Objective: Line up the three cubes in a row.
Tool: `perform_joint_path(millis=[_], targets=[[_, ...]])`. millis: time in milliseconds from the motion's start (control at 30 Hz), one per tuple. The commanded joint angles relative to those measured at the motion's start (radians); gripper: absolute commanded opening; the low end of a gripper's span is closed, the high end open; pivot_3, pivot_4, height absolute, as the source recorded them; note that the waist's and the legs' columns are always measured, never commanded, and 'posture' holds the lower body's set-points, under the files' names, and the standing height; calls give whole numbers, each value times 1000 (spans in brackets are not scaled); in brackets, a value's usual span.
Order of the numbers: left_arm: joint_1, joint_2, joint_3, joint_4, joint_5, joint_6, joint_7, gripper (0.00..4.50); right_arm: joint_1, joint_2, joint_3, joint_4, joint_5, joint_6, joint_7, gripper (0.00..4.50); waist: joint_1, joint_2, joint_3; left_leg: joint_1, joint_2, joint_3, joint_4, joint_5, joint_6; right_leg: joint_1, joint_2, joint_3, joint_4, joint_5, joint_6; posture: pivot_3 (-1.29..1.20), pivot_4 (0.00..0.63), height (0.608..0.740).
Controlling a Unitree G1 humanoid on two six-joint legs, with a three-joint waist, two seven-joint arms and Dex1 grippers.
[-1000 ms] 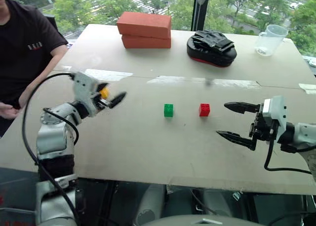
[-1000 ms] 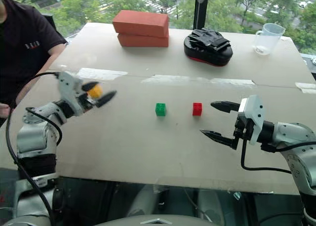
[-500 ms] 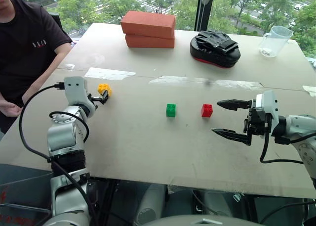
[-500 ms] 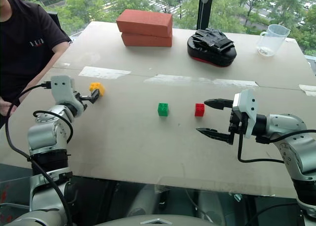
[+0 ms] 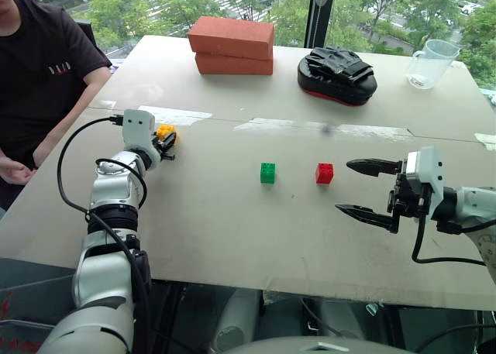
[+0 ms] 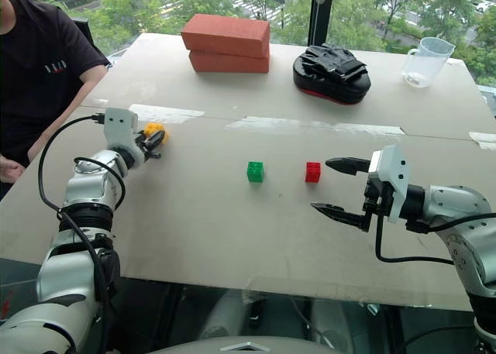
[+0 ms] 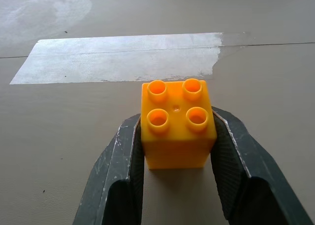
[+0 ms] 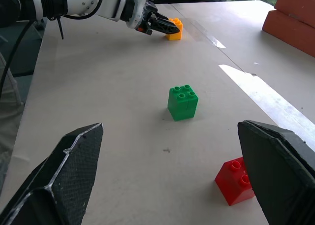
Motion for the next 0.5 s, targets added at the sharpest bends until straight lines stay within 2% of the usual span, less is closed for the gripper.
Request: perform_joint_path(millis=[33,100,167,267,400,500], targets=[[-9,14,-2,-54,-53,-40,-108,1263,12,-8,-39,-47,14,-2,-19,4500,0,0,0,0,0,0,0,0,0,0,0,0,0,0,0,0,150,740],[17,14,-15,-119,-101,-15,-228,1263,19,-9,-41,-50,16,-4,-24,4500,-1,0,0,0,0,0,0,0,0,0,0,0,0,0,0,0,150,740],[66,40,-58,-228,-162,23,-428,1263,25,-11,-45,-50,17,-6,-23,4500,-2,0,0,-1,0,0,0,0,0,0,-1,0,0,0,0,0,150,740],[112,81,-124,-302,-177,-38,-631,1263,30,-13,-46,-46,13,-13,-18,4500,-12,0,0,-1,0,0,-1,0,0,0,-1,0,-2,-2,-4,0,150,740],[26,156,-252,-171,-135,-142,-967,1263,41,-15,-44,-50,1,-22,-15,4500,-19,0,0,-1,0,0,-2,0,0,0,-1,-1,-2,-3,-5,0,150,740],[-76,167,-312,-4,-85,-269,-1102,1263,62,-14,-53,-68,0,-24,-20,4500,-19,0,0,-1,0,0,-2,0,0,0,-1,-2,-2,-3,-5,0,150,740]])
